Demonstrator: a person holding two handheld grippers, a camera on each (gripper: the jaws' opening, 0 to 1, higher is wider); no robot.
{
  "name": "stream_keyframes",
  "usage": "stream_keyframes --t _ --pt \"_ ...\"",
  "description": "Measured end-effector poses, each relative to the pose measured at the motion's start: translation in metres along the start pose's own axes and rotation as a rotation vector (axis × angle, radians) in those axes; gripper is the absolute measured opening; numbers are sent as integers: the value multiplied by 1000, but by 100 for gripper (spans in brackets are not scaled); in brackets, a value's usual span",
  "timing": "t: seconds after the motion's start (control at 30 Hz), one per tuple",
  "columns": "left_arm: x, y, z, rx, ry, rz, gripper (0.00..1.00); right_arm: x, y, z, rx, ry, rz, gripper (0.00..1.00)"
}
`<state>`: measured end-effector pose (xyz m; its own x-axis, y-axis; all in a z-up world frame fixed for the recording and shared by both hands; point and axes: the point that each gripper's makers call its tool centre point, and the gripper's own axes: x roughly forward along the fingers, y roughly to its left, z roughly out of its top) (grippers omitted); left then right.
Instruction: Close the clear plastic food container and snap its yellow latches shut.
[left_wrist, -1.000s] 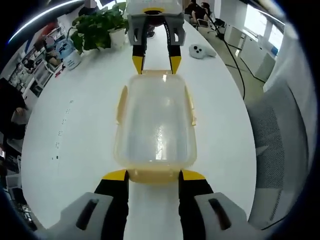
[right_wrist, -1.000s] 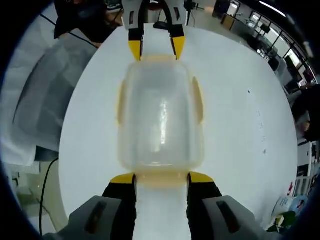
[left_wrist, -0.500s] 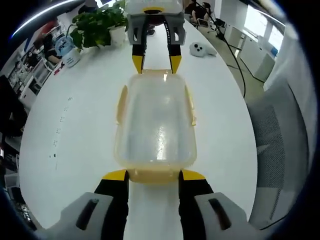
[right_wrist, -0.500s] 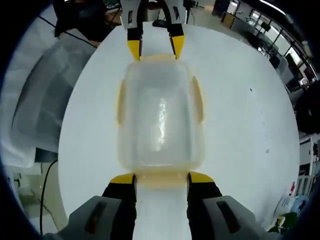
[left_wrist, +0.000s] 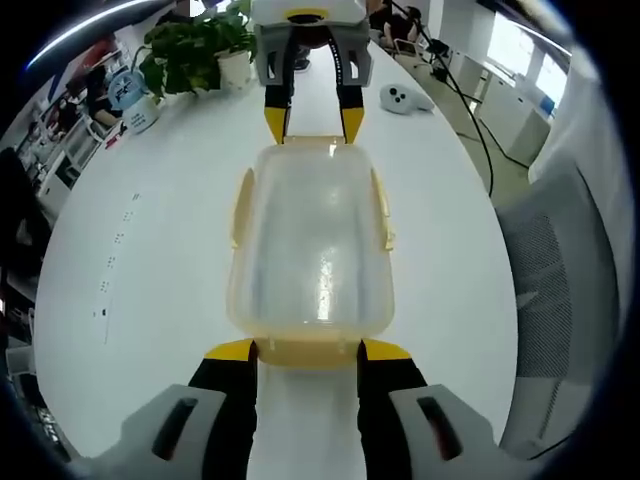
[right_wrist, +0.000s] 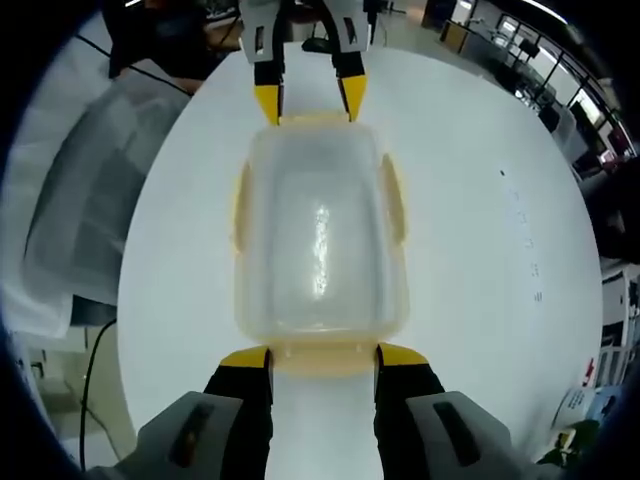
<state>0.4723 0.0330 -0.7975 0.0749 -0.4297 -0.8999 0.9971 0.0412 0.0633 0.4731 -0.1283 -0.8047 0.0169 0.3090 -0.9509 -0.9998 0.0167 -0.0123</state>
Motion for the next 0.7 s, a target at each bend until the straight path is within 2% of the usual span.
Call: stream_keyframes --t 0.67,0.7 --pt "4 -1 0 5 -21 -12 39 1 0 -1 1 1 1 39" --pt "4 1 1 17 -26 4 40 1 0 -2 1 4 -1 39"
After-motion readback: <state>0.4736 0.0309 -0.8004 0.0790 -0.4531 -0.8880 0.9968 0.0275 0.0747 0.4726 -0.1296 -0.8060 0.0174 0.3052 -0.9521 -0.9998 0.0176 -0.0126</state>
